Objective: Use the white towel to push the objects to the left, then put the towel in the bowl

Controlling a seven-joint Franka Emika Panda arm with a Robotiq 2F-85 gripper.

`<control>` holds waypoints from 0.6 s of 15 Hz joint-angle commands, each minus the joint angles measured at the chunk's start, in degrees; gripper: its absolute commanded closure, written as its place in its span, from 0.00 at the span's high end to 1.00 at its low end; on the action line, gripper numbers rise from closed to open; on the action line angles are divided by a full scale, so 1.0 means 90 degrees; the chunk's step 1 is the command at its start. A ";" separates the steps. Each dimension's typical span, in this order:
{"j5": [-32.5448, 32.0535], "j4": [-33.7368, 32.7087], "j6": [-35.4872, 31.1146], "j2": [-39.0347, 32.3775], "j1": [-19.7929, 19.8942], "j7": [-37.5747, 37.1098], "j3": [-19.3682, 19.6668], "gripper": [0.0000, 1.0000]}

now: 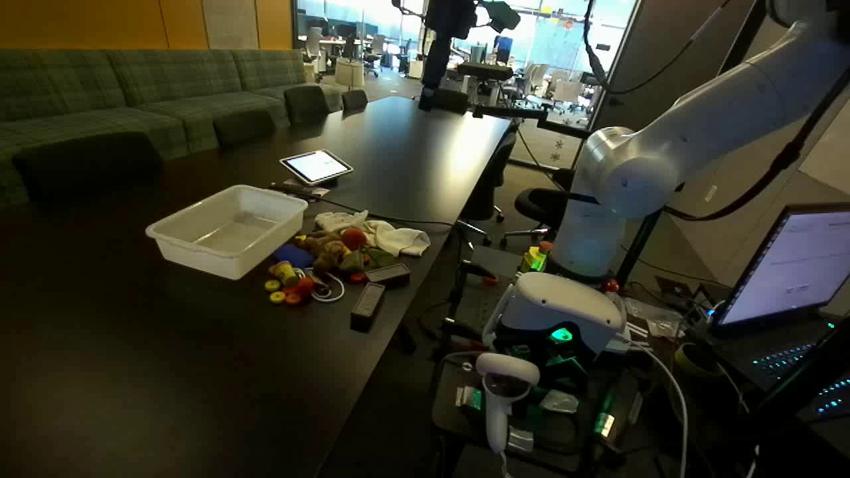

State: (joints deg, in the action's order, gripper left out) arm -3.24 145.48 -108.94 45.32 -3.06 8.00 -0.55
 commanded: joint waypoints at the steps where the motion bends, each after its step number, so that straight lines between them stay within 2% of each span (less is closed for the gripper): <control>1: -0.0019 -0.0045 0.0008 0.0005 -0.0031 -0.0019 0.0021 1.00; 6: -0.0040 -0.0107 -0.0023 0.0037 -0.0031 0.0014 0.0031 1.00; 9: -0.0061 0.0001 -0.0279 0.0055 -0.0004 -0.0043 0.0018 1.00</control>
State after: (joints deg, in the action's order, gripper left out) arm -3.24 145.16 -109.24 45.67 -3.06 8.00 -0.54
